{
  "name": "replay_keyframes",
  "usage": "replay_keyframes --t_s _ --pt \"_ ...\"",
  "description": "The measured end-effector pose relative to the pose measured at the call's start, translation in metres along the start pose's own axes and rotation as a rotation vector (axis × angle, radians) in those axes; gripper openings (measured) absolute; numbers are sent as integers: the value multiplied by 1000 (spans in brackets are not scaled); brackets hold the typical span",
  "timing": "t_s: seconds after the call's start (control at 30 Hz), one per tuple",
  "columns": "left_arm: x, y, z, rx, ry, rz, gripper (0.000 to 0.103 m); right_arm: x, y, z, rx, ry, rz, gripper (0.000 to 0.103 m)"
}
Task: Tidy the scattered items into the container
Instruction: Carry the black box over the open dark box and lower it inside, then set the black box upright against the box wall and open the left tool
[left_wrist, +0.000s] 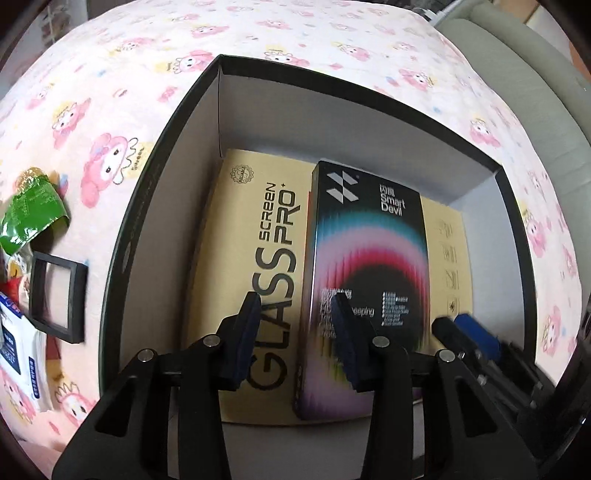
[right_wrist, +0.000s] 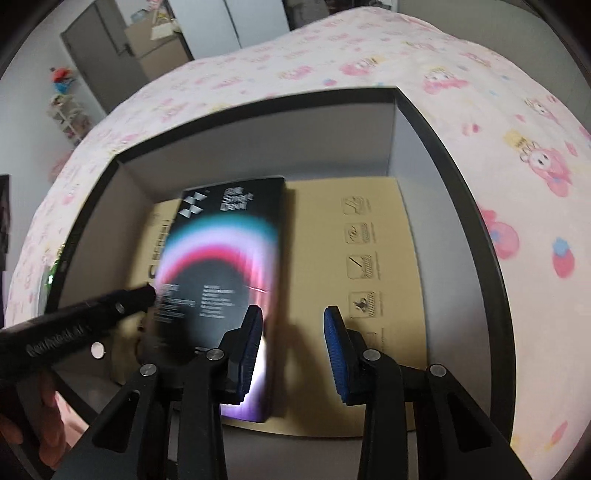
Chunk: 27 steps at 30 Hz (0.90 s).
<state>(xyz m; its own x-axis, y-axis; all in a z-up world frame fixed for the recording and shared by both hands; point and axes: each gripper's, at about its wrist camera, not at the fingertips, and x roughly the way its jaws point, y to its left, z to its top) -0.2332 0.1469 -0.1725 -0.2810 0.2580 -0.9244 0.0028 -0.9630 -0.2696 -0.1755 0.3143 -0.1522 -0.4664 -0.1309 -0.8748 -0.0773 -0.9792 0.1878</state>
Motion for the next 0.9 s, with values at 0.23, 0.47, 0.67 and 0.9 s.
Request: replay_keyframes --t_s 0.23,0.47,0.67,0.9 --pt "16 -15 9 7 122 -37 41 -4 -2 -4 2 3 -8 35" --pt "30 -42 20 32 190 -72 42 -9 -9 -8 9 0 -14 35" --pt "40 -59 20 3 174 -128 41 -14 -19 -11 34 -18 -26 39" --pt "47 -59 32 -5 153 -126 37 -17 -23 -12 42 -16 -1 39"
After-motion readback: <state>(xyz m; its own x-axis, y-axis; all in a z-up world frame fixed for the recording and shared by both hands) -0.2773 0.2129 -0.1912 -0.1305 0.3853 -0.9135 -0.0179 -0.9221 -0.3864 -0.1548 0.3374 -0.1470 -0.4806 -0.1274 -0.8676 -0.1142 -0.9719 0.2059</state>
